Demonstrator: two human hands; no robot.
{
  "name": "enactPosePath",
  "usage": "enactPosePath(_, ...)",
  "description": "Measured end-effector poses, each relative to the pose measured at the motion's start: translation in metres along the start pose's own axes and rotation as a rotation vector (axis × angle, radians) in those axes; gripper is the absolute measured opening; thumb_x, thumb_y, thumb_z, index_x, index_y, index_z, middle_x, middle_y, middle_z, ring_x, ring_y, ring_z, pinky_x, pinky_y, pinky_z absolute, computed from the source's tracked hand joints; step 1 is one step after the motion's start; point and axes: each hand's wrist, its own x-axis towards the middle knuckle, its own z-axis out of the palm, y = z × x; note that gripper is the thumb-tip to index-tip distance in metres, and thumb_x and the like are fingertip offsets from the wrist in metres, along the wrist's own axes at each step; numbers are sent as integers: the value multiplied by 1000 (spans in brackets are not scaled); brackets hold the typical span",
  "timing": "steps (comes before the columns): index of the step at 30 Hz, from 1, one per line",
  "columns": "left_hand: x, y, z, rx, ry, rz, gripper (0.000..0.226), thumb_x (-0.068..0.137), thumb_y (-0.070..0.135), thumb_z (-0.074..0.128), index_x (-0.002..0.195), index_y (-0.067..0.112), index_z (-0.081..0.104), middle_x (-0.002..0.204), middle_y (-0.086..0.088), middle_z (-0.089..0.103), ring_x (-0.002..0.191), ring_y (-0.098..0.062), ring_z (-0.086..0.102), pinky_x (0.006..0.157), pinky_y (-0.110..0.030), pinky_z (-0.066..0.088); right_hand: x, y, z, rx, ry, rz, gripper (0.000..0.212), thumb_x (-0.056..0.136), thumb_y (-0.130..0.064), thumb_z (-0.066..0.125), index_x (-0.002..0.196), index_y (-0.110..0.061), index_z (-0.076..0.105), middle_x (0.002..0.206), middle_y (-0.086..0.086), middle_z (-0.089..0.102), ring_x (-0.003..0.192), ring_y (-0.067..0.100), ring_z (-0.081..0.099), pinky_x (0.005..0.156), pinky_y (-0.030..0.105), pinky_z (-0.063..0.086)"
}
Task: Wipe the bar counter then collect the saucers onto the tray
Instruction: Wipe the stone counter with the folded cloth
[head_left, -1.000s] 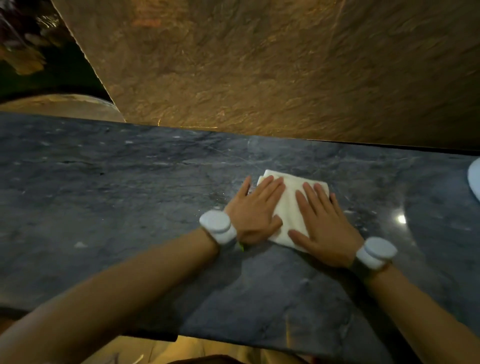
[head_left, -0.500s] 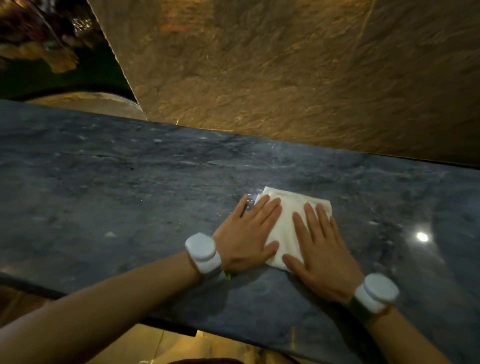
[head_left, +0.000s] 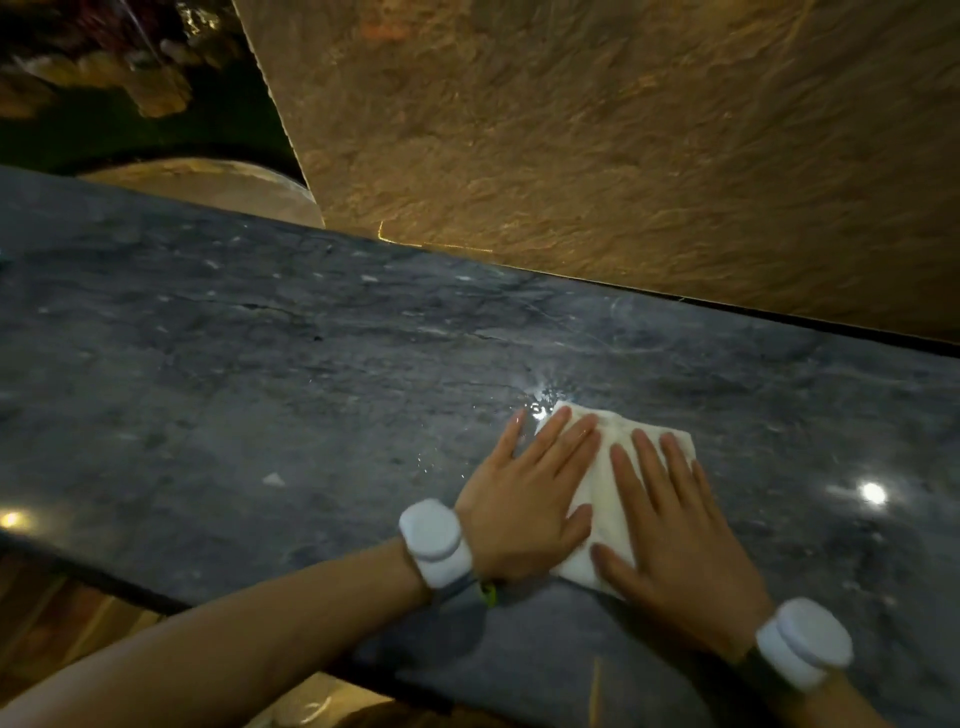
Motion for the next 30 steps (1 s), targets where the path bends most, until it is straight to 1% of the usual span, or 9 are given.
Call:
enactPosePath(3, 30, -31, -4, 10, 7, 25, 71, 93, 56, 17, 152, 16, 9, 161, -4, 11, 149, -21, 2, 117, -53, -6, 36, 8, -4, 0, -21, 53, 97, 80, -81, 12, 149, -23, -24, 158, 6, -26, 142, 23, -31, 115, 46, -10)
enactPosePath(7, 61, -77, -14, 43, -17, -6, 73, 93, 56, 17, 153, 16, 6, 162, -2, 5, 149, -20, -2, 116, -55, -9, 95, 2, -18, -12, -18, 87, 98, 80, -79, 12, 151, -19, -16, 161, 8, -18, 147, 28, -19, 115, 44, -11)
enactPosePath(10, 68, -91, -15, 49, -18, -2, 74, 92, 56, 16, 153, 15, 5, 162, -2, 5, 149, -20, -3, 116, -56, -9, 110, -2, -18, -20, -12, 119, 97, 79, -78, 11, 152, -19, -13, 161, 8, -16, 148, 28, -16, 115, 44, -10)
enactPosePath(15, 54, -99, -12, 38, 25, 54, 75, 92, 59, 14, 152, 14, 8, 161, -5, 10, 149, -21, 1, 117, -55, -8, 99, -21, -13, 23, -41, 161, 93, 77, -80, 5, 145, -26, -29, 157, 3, -29, 140, 21, -30, 113, 43, -15)
enactPosePath(19, 12, -110, -13, 18, 49, 36, 75, 92, 61, 13, 152, 16, 10, 161, -5, 14, 149, -22, 5, 115, -52, -14, 85, -63, -13, 46, -44, 146, 91, 80, -79, 7, 139, -27, -38, 151, 2, -39, 139, 22, -35, 113, 44, -17)
enactPosePath(23, -52, -110, -14, 0, 73, 11, 72, 94, 58, 19, 149, 12, 21, 157, -9, 26, 146, -27, 18, 117, -56, 0, 55, -112, -6, 53, -7, 89, 93, 85, -76, 14, 150, -20, -21, 157, 7, -31, 143, 25, -32, 116, 47, -13)
enactPosePath(26, -104, -118, -12, -20, 67, -14, 70, 95, 55, 17, 148, 10, 27, 156, -10, 29, 146, -28, 20, 116, -59, 7, 37, -151, -1, 30, 30, 15, 89, 88, -68, 26, 153, -7, 18, 161, 20, 7, 148, 37, -2, 118, 55, 7)
enactPosePath(27, -116, -121, -12, -30, 58, -19, 70, 95, 55, 14, 148, 10, 26, 156, -9, 28, 146, -27, 20, 115, -59, 8, 33, -160, 1, 20, 42, -5, 87, 89, -66, 27, 151, -5, 24, 159, 22, 13, 148, 39, 3, 116, 56, 10)
enactPosePath(30, -128, -127, -11, -40, 50, -7, 70, 95, 55, 20, 148, 11, 28, 156, -9, 27, 146, -26, 19, 115, -62, 8, 30, -172, 5, -14, 59, -9, 88, 89, -67, 26, 151, -4, 23, 159, 22, 13, 148, 37, 3, 115, 53, 7)
